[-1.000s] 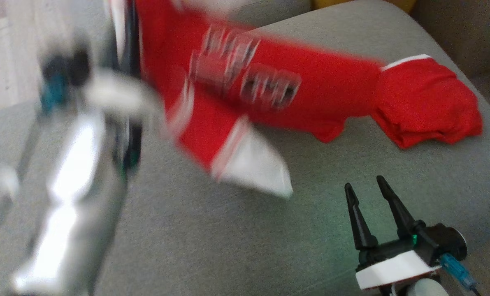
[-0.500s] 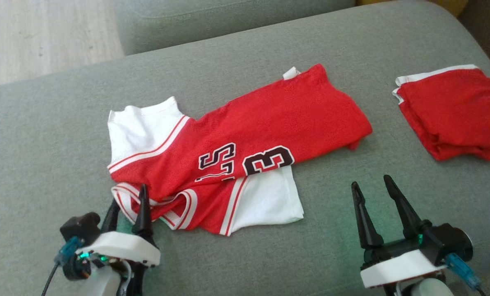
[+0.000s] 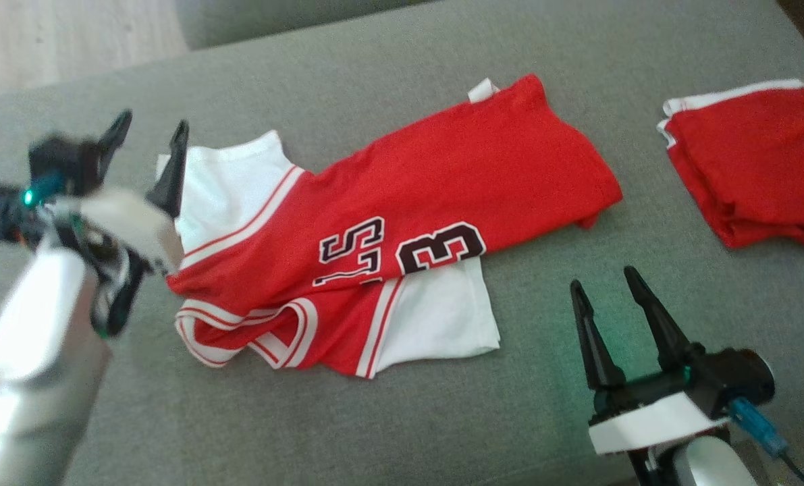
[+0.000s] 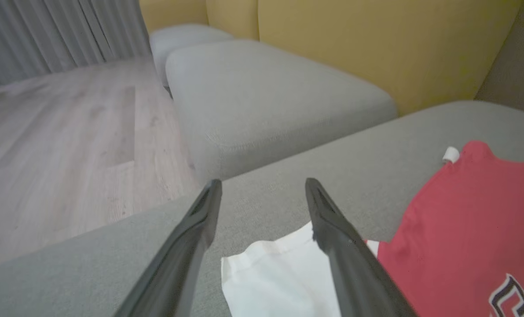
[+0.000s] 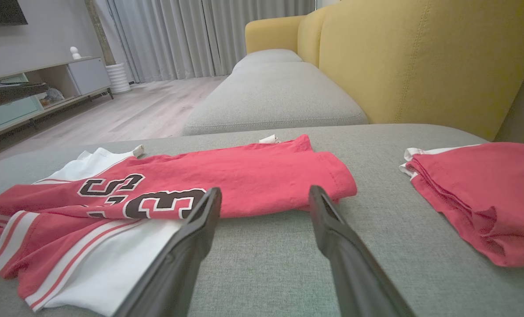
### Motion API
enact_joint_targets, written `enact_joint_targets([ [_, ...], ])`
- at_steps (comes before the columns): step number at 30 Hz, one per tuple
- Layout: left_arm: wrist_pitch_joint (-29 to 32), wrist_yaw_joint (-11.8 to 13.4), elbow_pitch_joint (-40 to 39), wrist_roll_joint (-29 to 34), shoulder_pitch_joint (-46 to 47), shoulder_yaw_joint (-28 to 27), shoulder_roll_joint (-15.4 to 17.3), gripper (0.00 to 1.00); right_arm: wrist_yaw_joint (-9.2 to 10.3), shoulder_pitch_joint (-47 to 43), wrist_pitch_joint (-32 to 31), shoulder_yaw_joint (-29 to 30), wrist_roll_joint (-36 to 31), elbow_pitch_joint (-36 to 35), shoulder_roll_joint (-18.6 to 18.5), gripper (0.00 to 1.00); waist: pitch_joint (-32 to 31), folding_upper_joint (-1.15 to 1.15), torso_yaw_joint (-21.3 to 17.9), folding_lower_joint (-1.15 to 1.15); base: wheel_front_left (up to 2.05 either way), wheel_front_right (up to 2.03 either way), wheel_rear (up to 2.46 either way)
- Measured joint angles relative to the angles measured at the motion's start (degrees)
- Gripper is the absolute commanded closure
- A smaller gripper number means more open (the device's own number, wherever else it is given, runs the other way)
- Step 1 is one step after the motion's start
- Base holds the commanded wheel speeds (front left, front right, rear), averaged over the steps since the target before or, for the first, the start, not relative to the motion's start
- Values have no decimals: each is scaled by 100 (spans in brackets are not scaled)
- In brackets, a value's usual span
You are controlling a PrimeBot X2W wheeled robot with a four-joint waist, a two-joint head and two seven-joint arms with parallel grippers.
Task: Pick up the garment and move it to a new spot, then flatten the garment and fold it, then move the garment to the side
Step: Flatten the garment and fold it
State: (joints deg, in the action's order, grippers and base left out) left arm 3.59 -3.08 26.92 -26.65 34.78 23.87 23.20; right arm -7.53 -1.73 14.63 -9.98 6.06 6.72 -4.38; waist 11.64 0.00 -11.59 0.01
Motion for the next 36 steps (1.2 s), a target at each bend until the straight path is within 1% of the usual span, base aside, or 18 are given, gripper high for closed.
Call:
enact_joint_targets([
  [3,984,-189,288,-10,538,220,103,0,0,145,0,-77,3,-18,-11,0,212,0,-73,0,0,0,0],
  [6,1786,-203,643,30,843,390,307,0,0,292,0,-123,56,-22,-11,0,425,0,-175,1,0,0,0],
  [7,1786,-203,643,30,843,390,307,0,0,292,0,-123,56,-22,-11,0,425,0,-175,1,0,0,0],
  [8,2216,-200,907,48,977,404,410,0,0,377,0,-136,57,-23,-11,0,551,0,-254,1,0,0,0],
  [9,2216,-200,907,48,977,404,410,0,0,377,0,-136,57,-23,-11,0,551,0,-254,1,0,0,0],
  [11,2514,-171,1141,41,1065,397,470,0,0,424,0,-157,58,-22,-11,0,655,0,-334,1,0,0,0],
  [13,2689,-174,1282,-10,1072,387,506,0,0,460,0,-176,60,-21,-11,0,728,0,-413,0,0,0,0],
  [16,2705,-203,1338,-219,1076,303,512,0,0,465,0,-167,101,-21,-11,0,815,0,-476,0,0,0,0],
  [21,2605,-247,1372,-230,1138,294,524,0,0,475,0,-168,100,-20,-10,0,903,0,-466,-1,0,0,0],
  [22,2598,-247,1385,-230,1158,294,523,10,0,486,0,-169,100,-20,-10,0,919,0,-457,-1,0,0,0],
  [23,2574,-248,1396,-231,1187,297,519,16,0,505,0,-170,100,-20,-11,0,936,0,-448,-1,0,0,0],
  [24,2531,-248,1405,-266,1215,300,504,24,0,574,0,-174,100,-19,-13,0,961,0,-428,0,0,0,0],
  [25,2497,-249,1406,-271,1218,302,497,55,0,618,0,-174,100,-21,-20,0,970,0,-419,-1,0,0,0],
  [26,2480,-254,1406,-286,1221,301,492,66,0,653,0,-174,100,-22,-30,0,981,0,-411,-1,0,0,0],
  [27,2449,-263,1405,-312,1223,307,490,89,0,681,0,-176,100,-22,-44,0,993,0,-403,-1,0,0,0],
  [28,2449,-287,1404,-313,1229,313,489,100,0,704,0,-179,100,-24,-63,0,1006,0,-397,-1,0,0,0],
  [33,2352,-299,1354,-309,1360,378,481,100,0,732,0,-167,70,-93,-167,0,1112,0,-344,-1,0,0,0],
  [36,2193,-299,1304,-254,1418,426,481,100,0,862,0,158,164,-73,-135,0,1180,0,-287,0,0,0,0],
])
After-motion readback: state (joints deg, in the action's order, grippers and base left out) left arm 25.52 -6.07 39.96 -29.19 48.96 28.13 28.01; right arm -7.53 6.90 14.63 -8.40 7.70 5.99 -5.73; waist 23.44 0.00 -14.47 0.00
